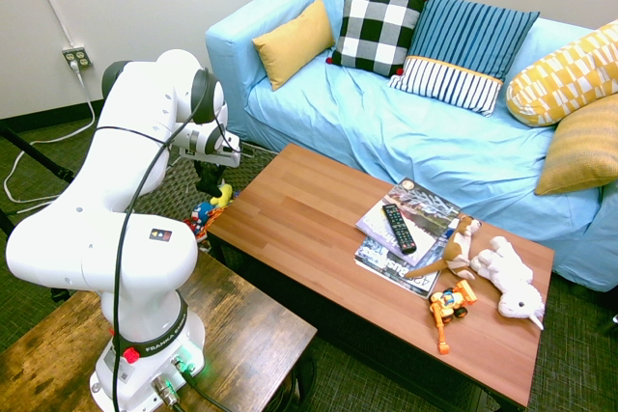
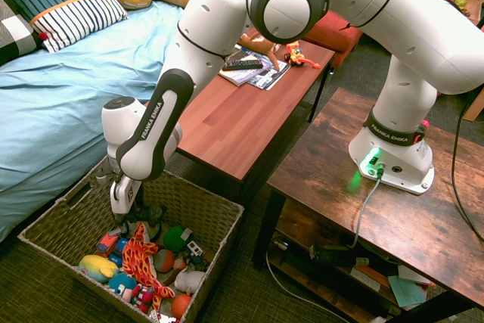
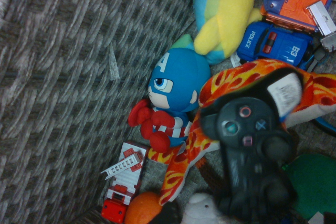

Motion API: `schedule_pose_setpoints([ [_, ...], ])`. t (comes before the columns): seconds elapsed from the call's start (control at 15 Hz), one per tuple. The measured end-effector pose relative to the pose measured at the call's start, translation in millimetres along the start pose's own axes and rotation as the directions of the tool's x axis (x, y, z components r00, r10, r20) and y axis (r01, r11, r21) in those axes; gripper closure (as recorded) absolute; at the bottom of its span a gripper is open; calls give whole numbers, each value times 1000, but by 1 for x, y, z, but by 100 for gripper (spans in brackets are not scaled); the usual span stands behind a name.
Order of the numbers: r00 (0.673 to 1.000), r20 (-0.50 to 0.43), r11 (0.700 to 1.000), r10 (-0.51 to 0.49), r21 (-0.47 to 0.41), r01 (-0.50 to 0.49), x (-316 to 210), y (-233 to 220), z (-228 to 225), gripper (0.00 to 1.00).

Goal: Put the gamepad in the basket

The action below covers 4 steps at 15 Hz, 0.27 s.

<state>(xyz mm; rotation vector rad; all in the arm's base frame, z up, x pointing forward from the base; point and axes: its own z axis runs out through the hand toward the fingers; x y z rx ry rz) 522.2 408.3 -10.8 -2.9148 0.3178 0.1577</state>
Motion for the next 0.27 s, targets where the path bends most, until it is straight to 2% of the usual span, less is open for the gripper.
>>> schedule_pose_setpoints([
  [0.27,1000,-11,1000,7,4,-7,4,-1,-6,0],
])
